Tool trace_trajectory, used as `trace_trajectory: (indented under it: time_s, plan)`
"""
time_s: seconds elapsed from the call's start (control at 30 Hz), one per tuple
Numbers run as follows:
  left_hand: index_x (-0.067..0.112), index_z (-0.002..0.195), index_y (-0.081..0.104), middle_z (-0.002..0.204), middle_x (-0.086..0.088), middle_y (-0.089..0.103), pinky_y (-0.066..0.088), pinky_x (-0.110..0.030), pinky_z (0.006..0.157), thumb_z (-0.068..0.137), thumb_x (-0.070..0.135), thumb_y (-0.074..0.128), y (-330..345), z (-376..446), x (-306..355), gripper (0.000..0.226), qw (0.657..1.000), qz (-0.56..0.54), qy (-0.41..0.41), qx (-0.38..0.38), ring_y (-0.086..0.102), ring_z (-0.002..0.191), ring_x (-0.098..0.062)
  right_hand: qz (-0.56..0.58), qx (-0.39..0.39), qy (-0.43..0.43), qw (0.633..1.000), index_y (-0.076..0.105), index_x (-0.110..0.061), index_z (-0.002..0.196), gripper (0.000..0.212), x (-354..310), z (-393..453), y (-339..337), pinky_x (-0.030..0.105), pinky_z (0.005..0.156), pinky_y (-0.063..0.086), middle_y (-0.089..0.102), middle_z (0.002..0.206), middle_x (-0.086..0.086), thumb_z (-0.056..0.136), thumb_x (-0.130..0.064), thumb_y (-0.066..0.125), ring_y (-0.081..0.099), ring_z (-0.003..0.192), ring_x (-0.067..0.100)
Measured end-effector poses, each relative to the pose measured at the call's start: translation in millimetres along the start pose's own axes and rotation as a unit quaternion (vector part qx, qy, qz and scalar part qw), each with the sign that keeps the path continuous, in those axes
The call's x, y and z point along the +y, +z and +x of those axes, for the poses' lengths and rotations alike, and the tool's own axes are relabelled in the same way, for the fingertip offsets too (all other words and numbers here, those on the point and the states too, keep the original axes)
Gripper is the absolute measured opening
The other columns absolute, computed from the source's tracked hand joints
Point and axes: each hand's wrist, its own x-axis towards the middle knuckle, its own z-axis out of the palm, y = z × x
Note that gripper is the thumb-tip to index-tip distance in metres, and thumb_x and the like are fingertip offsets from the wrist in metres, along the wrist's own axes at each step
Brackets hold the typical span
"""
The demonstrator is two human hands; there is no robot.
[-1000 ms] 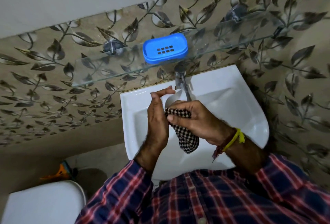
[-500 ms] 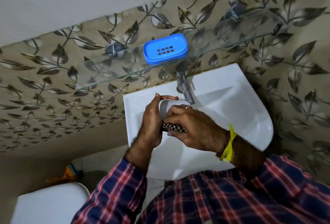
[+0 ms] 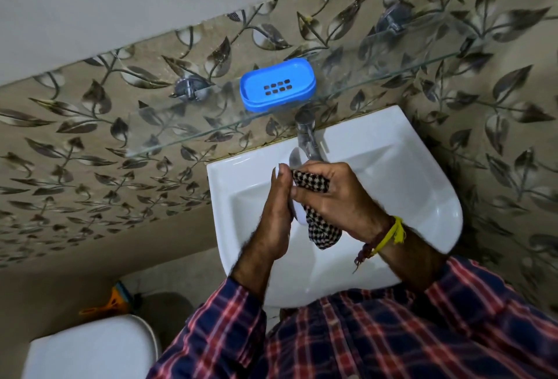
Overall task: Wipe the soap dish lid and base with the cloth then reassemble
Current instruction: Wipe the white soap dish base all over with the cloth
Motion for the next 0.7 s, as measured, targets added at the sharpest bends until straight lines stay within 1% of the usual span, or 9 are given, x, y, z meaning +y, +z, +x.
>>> trace_trajectory:
  time_s: [0.1,0.17,0.23,0.33,0.37,0.43,0.53,0.63,0.7]
  plan:
    - [0.021,0.103,0.077,0.109,-0.004,0.076,0.055,-0.03,0.086,0.1,0.061,0.02,-1.5,1.4,-1.0,0.07,0.996,-0.075,-0.032,0.03,0.071,0.107,-0.017,-0.054,-0.058,-0.019,0.997,0.071,-0.001,0.1,0.013,2.8,0.3,-2.9,0.021,0.081,0.049,0.063,0.09,0.006,0.086,-0.001,0.071,0.062,0.085,0.008]
    - [0.02,0.102,0.075,0.099,-0.004,0.078,0.059,-0.03,0.076,0.098,0.067,0.019,-3.9,3.2,-0.5,0.073,0.992,-0.105,-0.057,0.044,0.074,0.095,-0.017,-0.11,-0.087,-0.034,0.989,0.072,-0.003,0.095,0.01,5.7,-0.4,-1.3,0.022,0.082,0.048,0.061,0.089,0.003,0.086,-0.007,0.071,0.061,0.086,0.01]
    - [0.019,0.108,0.073,0.098,-0.005,0.077,0.06,-0.031,0.075,0.094,0.071,0.026,-9.4,6.9,0.5,0.072,0.987,-0.127,-0.066,0.071,0.074,0.093,-0.018,-0.187,-0.117,-0.059,0.974,0.073,-0.009,0.092,0.009,8.0,-2.8,-0.3,0.028,0.081,0.05,0.06,0.089,-0.002,0.085,-0.014,0.069,0.061,0.087,0.012]
    - [0.016,0.126,0.067,0.105,-0.009,0.076,0.057,-0.036,0.086,0.089,0.078,0.035,-16.7,11.0,1.7,0.079,0.983,-0.134,-0.084,0.092,0.073,0.097,-0.024,-0.41,-0.166,-0.096,0.892,0.073,-0.028,0.096,0.017,11.2,-13.0,0.6,0.04,0.075,0.052,0.059,0.094,-0.009,0.086,-0.017,0.065,0.059,0.093,0.019]
    - [0.017,0.123,0.069,0.104,-0.009,0.077,0.056,-0.037,0.087,0.089,0.078,0.034,-18.6,12.1,1.9,0.079,0.982,-0.129,-0.094,0.097,0.074,0.095,-0.023,-0.437,-0.149,-0.101,0.881,0.073,-0.032,0.098,0.021,10.8,-15.9,0.0,0.04,0.073,0.053,0.06,0.095,-0.009,0.086,-0.016,0.065,0.06,0.093,0.02]
    - [0.02,0.111,0.072,0.1,-0.01,0.078,0.055,-0.04,0.087,0.089,0.079,0.028,-22.1,12.1,1.4,0.077,0.98,-0.134,-0.112,0.091,0.074,0.09,-0.023,-0.369,-0.055,-0.085,0.924,0.075,-0.03,0.099,0.018,2.4,-16.5,-3.8,0.039,0.073,0.054,0.062,0.093,-0.01,0.086,-0.022,0.065,0.063,0.091,0.018]
    - [0.02,0.124,0.067,0.12,-0.012,0.073,0.048,-0.051,0.104,0.086,0.081,0.03,-21.7,11.5,-2.9,0.081,0.972,-0.174,-0.139,0.077,0.068,0.112,-0.03,-0.287,0.102,-0.086,0.949,0.077,-0.019,0.095,0.013,-4.6,0.6,-12.1,0.039,0.074,0.056,0.069,0.089,-0.003,0.083,-0.024,0.072,0.067,0.084,0.019]
    - [0.014,0.131,0.062,0.131,-0.014,0.067,0.036,-0.05,0.116,0.092,0.07,0.039,-4.4,9.4,-10.0,0.072,0.967,-0.206,-0.134,0.062,0.06,0.125,-0.031,-0.353,0.103,-0.104,0.924,0.075,-0.022,0.093,0.015,-9.4,7.9,-1.4,0.036,0.072,0.056,0.07,0.09,-0.002,0.084,-0.025,0.065,0.067,0.086,0.023]
    - [0.013,0.13,0.062,0.13,-0.014,0.067,0.036,-0.046,0.116,0.095,0.063,0.033,5.0,9.6,-14.7,0.067,0.968,-0.202,-0.13,0.07,0.06,0.126,-0.028,-0.415,0.084,-0.083,0.902,0.071,-0.021,0.085,0.02,-10.4,6.3,10.0,0.035,0.066,0.053,0.062,0.086,-0.003,0.083,-0.031,0.054,0.064,0.084,0.025]
